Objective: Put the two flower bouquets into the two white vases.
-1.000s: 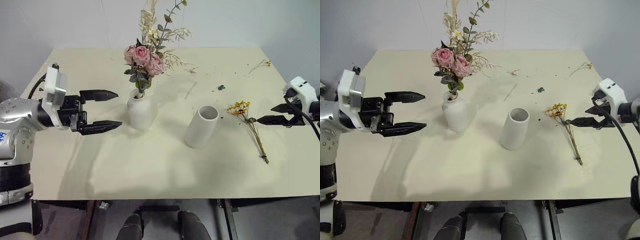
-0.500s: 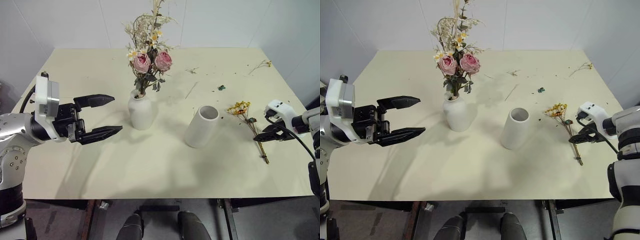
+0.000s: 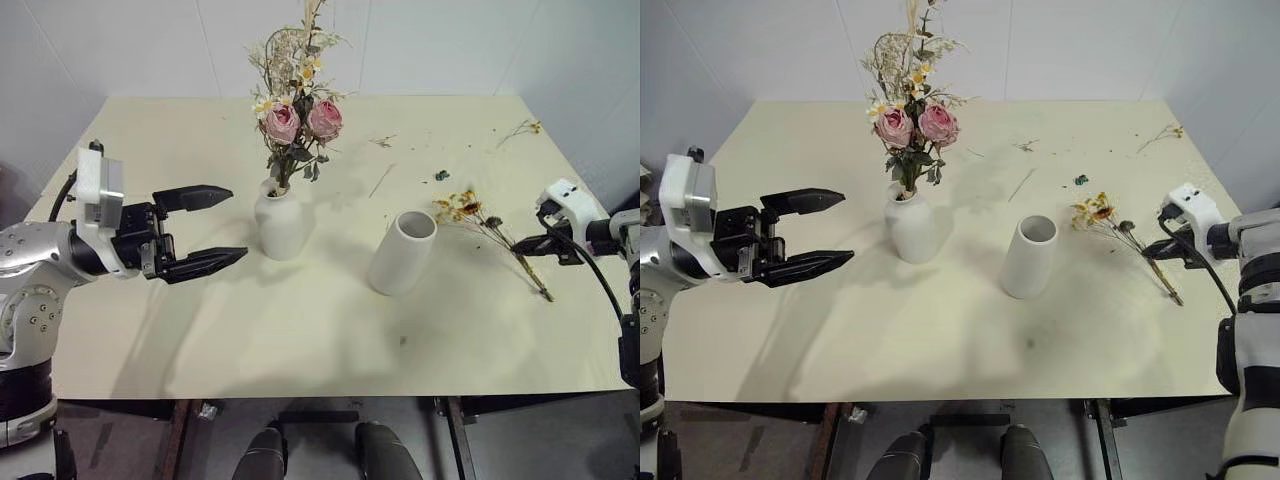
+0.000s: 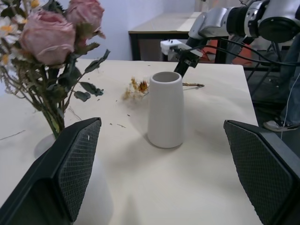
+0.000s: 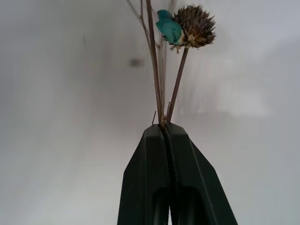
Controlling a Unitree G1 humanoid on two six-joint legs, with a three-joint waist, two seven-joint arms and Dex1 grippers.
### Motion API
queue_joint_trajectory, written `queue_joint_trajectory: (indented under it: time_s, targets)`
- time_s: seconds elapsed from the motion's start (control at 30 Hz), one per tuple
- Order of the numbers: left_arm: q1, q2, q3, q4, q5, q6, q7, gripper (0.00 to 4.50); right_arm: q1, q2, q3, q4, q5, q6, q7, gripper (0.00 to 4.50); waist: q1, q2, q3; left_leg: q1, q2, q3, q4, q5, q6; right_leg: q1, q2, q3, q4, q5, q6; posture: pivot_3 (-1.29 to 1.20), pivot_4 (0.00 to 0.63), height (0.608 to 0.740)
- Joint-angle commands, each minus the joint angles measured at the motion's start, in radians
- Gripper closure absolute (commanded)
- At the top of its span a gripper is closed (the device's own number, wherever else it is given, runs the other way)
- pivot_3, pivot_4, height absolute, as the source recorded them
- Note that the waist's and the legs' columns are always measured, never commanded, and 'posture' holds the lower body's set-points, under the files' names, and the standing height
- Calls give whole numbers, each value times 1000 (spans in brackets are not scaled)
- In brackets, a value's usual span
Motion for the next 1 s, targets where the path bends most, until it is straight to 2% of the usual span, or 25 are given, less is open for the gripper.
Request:
queue_joint_trajectory:
  time_s: [0.03, 0.17, 0.3, 0.47, 0.63, 1.0]
  targets:
    - [-51, -18, -23, 45, 19, -45, -6, 0, 31, -22, -176, -184, 158, -22, -32, 4456, 0, 0, 0, 0, 0, 0, 0, 0, 0, 0, 0, 0, 0, 0, 0, 0, 150, 740]
    - [-92, -43, -61, 117, 43, -72, -27, 0, 202, 61, -387, -635, 413, 50, -43, 4456, 0, 0, 0, 0, 1, 0, 1, 0, 0, 0, 1, 0, 2, 0, 0, 0, 150, 740]
    - [-121, -61, -97, 172, 60, -88, -55, 0, 265, 174, -526, -981, 642, 266, -214, 4456, -1, 0, 0, 0, 1, 0, 3, 0, 0, 0, 2, 0, 4, 0, 0, 0, 150, 740]
    - [-147, -76, -122, 200, 74, -92, -65, 0, 302, 277, -579, -1267, 866, 424, -369, 4456, 6, 0, 0, 0, 1, -2, 5, 0, 0, 0, 2, 0, 7, 0, 0, 0, 150, 740]
    - [-166, -83, -136, 216, 88, -95, -72, 0, 381, 321, -572, -1414, 1004, 513, -460, 4456, 16, 0, 0, 0, 1, -2, 6, 0, 0, 0, 2, 0, 7, 0, 0, 0, 150, 740]
    - [-190, -89, -133, 205, 89, -84, -58, 0, 562, 373, -499, -1408, 920, 315, -451, 4456, 25, 0, 0, 1, 1, -2, 6, 0, 0, 0, 2, 0, 7, 0, -1, 0, 150, 740]
